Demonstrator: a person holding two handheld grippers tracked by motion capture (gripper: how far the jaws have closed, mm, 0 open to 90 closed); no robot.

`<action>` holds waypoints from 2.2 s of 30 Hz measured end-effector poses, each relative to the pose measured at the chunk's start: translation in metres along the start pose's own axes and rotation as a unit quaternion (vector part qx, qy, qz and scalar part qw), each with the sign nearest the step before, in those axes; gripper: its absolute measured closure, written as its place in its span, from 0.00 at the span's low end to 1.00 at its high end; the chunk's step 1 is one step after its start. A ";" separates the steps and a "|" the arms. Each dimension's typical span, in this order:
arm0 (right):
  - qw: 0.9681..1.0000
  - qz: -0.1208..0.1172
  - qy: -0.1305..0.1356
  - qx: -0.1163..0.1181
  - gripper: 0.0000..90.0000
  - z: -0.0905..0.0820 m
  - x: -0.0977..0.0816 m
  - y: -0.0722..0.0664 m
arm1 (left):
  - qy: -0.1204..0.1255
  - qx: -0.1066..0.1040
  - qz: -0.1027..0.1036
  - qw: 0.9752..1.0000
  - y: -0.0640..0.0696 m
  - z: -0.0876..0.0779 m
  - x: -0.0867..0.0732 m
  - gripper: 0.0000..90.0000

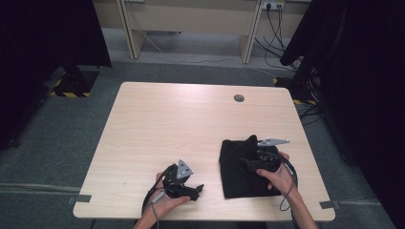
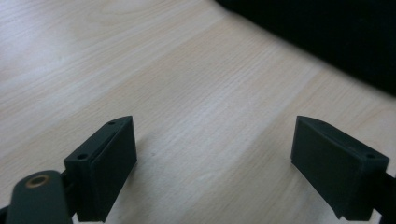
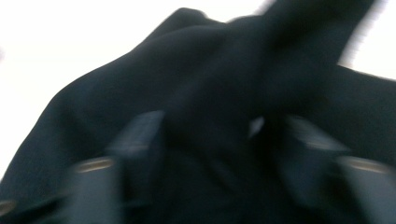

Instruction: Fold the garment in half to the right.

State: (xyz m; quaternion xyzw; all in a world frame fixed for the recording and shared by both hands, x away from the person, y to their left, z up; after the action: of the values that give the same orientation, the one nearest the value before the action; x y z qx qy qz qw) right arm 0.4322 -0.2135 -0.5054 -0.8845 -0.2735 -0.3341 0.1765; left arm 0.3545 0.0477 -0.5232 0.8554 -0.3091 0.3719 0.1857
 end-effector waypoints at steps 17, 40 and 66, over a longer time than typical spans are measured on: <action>0.995 -0.053 0.082 0.011 0.94 -0.057 0.023 -0.009 | -0.001 0.013 -0.005 1.000 -0.010 -0.007 -0.006 0.14; 0.999 0.034 0.031 -0.006 0.62 -0.035 -0.005 0.027 | -0.002 0.001 0.008 1.000 -0.001 0.008 0.007 0.15; 0.993 -0.044 0.084 0.067 0.94 -0.076 0.033 -0.014 | -0.006 -0.002 0.008 1.000 0.003 0.012 0.011 0.14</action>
State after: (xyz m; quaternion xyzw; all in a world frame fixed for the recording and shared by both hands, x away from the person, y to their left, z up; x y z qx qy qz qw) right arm 0.4071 -0.2279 -0.4264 -0.8266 -0.3184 -0.3954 0.2428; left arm 0.3650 0.0341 -0.5224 0.8546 -0.3178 0.3679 0.1823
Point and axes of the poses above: each handheld gripper's, and its own axes: z roughly forward along the jaws, x roughly out of its top, y roughly to its right, the point moved 6 cm from there along z, roughly forward along the jaws, and after that the axes turned 2 degrees about -z, right-handed, at the moved point
